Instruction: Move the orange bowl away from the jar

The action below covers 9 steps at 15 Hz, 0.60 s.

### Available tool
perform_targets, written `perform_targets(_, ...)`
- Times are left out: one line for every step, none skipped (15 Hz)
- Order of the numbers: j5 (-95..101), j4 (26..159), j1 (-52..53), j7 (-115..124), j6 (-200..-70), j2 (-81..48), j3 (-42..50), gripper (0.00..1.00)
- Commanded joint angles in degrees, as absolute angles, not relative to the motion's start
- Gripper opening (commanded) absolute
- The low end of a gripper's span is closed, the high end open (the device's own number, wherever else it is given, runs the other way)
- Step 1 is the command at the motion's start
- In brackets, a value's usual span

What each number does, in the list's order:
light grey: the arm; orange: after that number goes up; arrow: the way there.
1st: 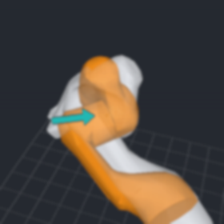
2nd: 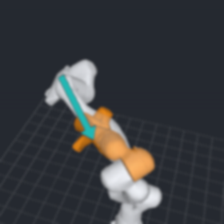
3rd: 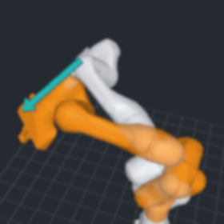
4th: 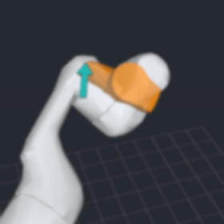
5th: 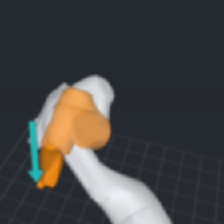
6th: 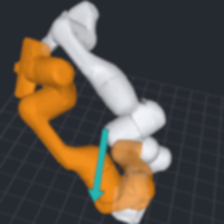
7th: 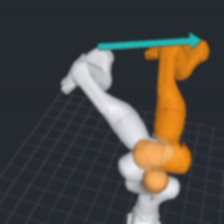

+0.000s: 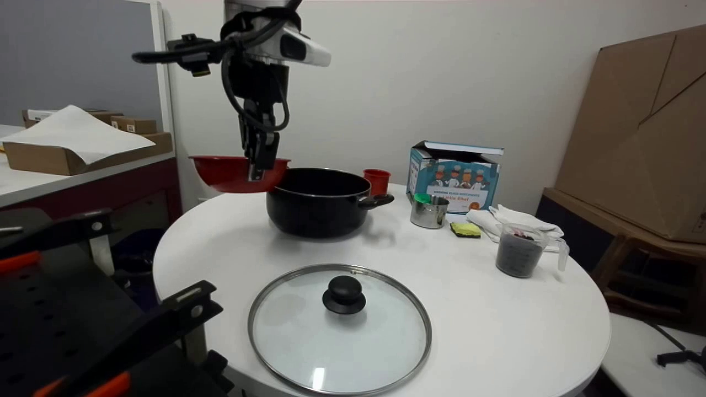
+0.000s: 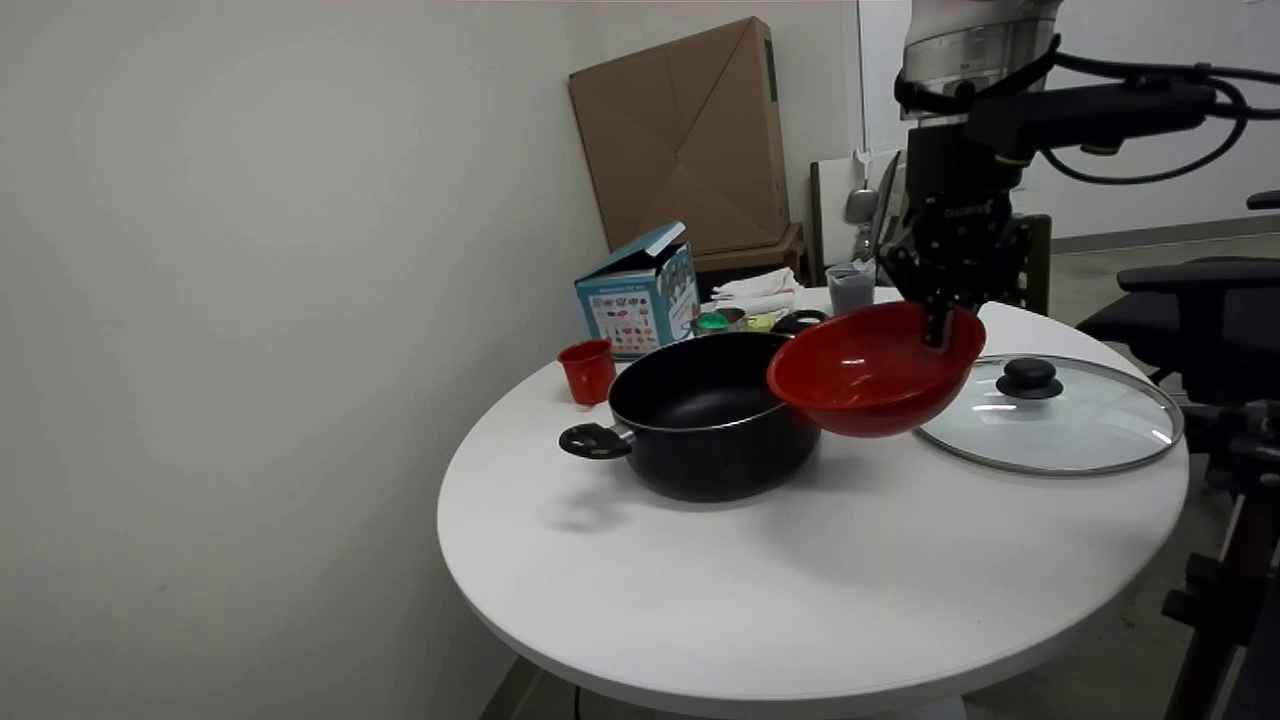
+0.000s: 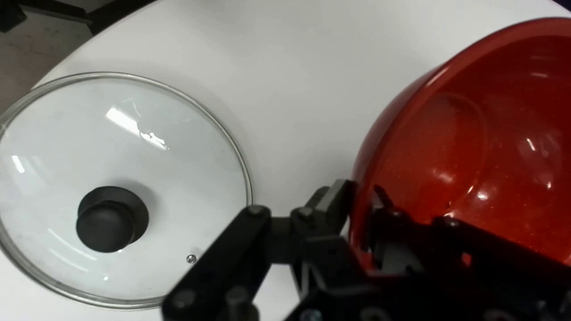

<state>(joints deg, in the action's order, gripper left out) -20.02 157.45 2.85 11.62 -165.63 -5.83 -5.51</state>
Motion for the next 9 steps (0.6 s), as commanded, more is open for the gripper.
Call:
perform_targets(-27.4,157.4,2.4,6.9,-171.1,-9.9,-9.5,0.07)
perform_targets(-28.9,157.4,2.2,5.9,-172.4,-10.9,-10.5,0.07)
perform_targets(-30.3,157.5,1.7,4.9,-173.5,-11.8,-11.7,0.07)
perform_targets(-31.7,157.3,1.1,3.9,-174.7,-13.0,-12.9,0.07)
perform_targets(-32.9,157.1,0.3,3.1,-175.8,-14.1,-13.9,0.07)
perform_targets(-33.9,156.9,-0.5,2.4,-176.8,-15.1,-14.9,0.07)
perform_targets(-34.7,156.9,-1.6,1.6,-178.0,-16.1,-16.0,0.07)
perform_targets(-35.3,156.9,-2.7,1.0,-179.1,-17.1,-17.0,0.07)
perform_targets(-35.6,156.9,-3.9,0.5,-180.3,-18.1,-18.1,0.07)
